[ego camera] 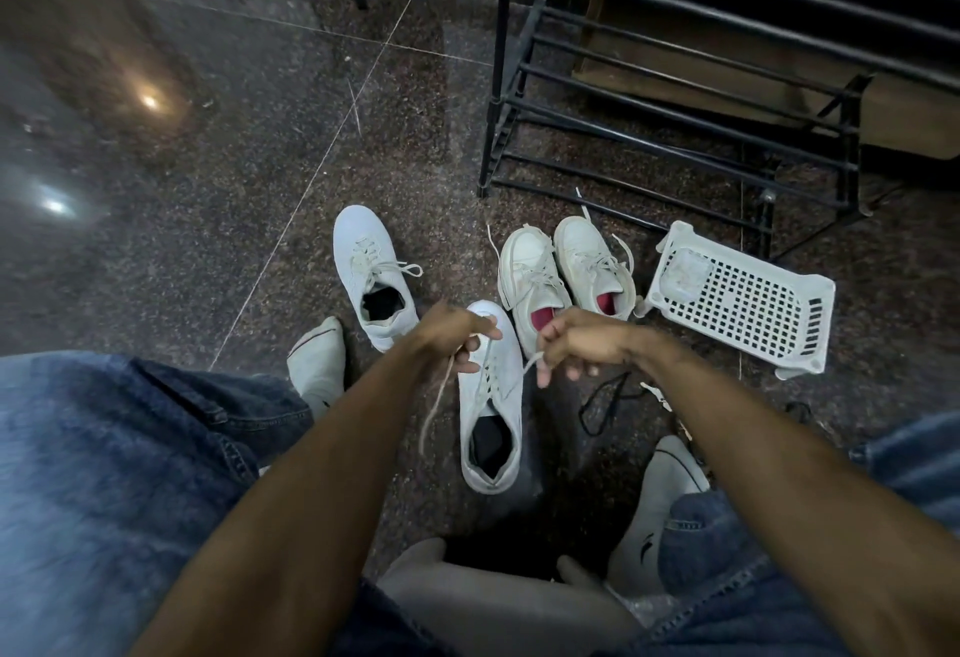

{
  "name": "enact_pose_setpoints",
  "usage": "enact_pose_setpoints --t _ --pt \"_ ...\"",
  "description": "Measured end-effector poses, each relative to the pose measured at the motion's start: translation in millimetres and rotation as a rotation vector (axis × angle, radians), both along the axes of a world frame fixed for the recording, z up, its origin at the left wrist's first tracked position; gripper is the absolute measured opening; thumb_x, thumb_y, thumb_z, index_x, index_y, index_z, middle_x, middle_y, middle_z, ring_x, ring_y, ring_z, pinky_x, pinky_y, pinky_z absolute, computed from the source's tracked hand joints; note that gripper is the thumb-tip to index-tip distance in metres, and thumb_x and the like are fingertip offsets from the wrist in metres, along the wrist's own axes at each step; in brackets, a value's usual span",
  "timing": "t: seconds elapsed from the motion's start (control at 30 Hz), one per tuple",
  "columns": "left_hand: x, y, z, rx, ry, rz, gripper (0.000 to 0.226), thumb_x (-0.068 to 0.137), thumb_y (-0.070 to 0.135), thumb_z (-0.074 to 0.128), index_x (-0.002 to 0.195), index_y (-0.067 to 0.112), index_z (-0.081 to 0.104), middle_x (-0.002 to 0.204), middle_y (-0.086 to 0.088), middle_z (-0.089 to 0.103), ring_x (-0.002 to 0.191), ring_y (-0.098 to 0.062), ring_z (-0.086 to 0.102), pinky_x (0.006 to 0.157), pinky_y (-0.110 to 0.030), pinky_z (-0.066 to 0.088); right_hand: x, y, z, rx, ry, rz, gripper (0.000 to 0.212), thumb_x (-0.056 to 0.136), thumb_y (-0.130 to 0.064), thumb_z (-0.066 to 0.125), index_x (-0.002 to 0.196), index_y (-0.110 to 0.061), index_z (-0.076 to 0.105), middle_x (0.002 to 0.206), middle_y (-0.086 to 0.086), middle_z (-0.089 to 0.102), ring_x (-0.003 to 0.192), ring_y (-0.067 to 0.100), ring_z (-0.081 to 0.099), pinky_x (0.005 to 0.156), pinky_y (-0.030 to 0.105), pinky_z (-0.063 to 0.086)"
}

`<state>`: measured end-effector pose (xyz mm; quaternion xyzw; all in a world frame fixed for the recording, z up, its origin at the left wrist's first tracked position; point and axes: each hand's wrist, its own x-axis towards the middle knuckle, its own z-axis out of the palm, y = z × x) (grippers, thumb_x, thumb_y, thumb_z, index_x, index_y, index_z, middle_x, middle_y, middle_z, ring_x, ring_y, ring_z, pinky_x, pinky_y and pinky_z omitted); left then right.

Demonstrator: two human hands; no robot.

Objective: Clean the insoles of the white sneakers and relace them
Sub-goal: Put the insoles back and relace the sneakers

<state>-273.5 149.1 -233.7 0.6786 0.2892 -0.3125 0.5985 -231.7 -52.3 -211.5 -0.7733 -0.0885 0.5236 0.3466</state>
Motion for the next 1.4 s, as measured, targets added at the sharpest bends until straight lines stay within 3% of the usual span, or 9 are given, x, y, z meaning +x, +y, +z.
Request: enact_pose_setpoints --t 0.27,0.47,0.53,0.6,0.77,0.9,1.03,1.13,1.4 --pt "-2.9 -41.1 50.0 -0.021 -0.159 -0.17 0.03 0.096 0.026 0.05 0.081 0.01 0.071 0.047 0.003 0.043 0.033 -0.009 0.025 0.045 -0.023 0.04 7.3 1.9 25.7 0.505 0.026 -0.509 0.027 0.088 -0.001 0.051 0.064 -0.007 0.061 0.062 0.019 0.062 0.033 0.014 0.04 0.035 0.019 0.022" --pt "12.3 -44.7 88.6 -0.014 -0.315 -0.153 0.03 0.096 0.025 0.053 0.075 0.005 0.062 0.049 -0.002 0.051 0.037 -0.012 0.037 0.043 -0.023 0.04 1.9 2.7 6.7 0.119 -0.051 -0.483 0.041 0.099 -0.039 0.043 0.097 -0.005 0.066 0.064 0.012 0.065 0.042 0.016 0.04 0.041 0.024 0.023" --pt "16.1 -47.0 97.6 0.017 -0.362 -0.212 0.032 0.095 0.024 0.055 0.07 0.005 0.061 0.051 -0.005 0.054 0.038 -0.015 0.041 0.045 -0.024 0.04 -5.7 6.1 4.0 0.094 -0.001 -0.404 0.035 0.095 -0.043 0.041 0.092 -0.021 0.068 0.078 0.02 0.069 0.048 0.021 0.043 0.042 0.024 0.021" --pt "17.8 -50.2 107.0 -0.003 -0.399 -0.259 0.035 0.095 0.022 0.057 0.066 0.004 0.061 0.049 -0.004 0.058 0.038 -0.016 0.045 0.045 -0.024 0.038 -9.6 9.3 5.3 0.113 0.041 -0.34 0.03 0.091 -0.036 0.038 0.076 -0.033 0.064 0.091 0.026 0.068 0.046 0.021 0.044 0.04 0.021 0.018" --pt "19.4 -54.3 122.0 -0.009 -0.47 -0.388 0.041 0.093 0.017 0.059 0.052 0.01 0.058 0.046 -0.005 0.06 0.036 -0.016 0.05 0.048 -0.024 0.037 -12.4 11.7 28.9 0.213 0.23 -0.337 0.03 0.103 -0.025 0.028 0.085 -0.015 0.05 0.057 0.004 0.066 0.027 0.007 0.043 0.03 0.012 0.018" --pt "16.9 -55.8 128.7 -0.054 -0.512 -0.474 0.042 0.093 0.018 0.062 0.055 0.0 0.059 0.052 -0.017 0.061 0.047 -0.027 0.053 0.052 -0.028 0.042 -3.4 5.7 47.0 0.192 0.261 -0.249 0.035 0.096 -0.009 0.04 0.067 -0.014 0.057 0.044 0.001 0.055 0.025 0.003 0.027 0.036 0.009 0.015" --pt "16.9 -51.8 137.7 -0.129 -0.573 -0.459 0.038 0.094 0.018 0.061 0.069 -0.01 0.063 0.061 -0.022 0.062 0.046 -0.026 0.055 0.049 -0.025 0.045 15.9 -3.9 47.0 0.302 0.131 -0.343 0.038 0.085 -0.014 0.045 0.054 -0.02 0.066 0.068 0.014 0.061 0.038 0.008 0.036 0.035 0.012 0.02" --pt "20.0 -47.1 143.0 -0.157 -0.636 -0.37 0.036 0.096 0.016 0.057 0.068 -0.005 0.064 0.055 -0.012 0.06 0.044 -0.018 0.055 0.049 -0.023 0.045 30.6 -18.6 40.9 0.368 0.003 -0.391 0.025 0.093 -0.013 0.05 0.076 -0.019 0.068 0.089 0.022 0.062 0.046 0.01 0.044 0.037 0.015 0.028" --pt "35.9 -43.6 142.5 -0.276 -0.727 -0.005 0.042 0.096 0.032 0.053 0.064 0.009 0.067 0.061 -0.008 0.062 0.058 -0.023 0.058 0.059 -0.031 0.051 25.5 -19.2 44.6 0.548 0.141 -0.439 0.025 0.091 0.009 0.05 0.097 -0.006 0.07 0.08 0.01 0.07 0.064 0.015 0.065 0.064 0.03 0.059"
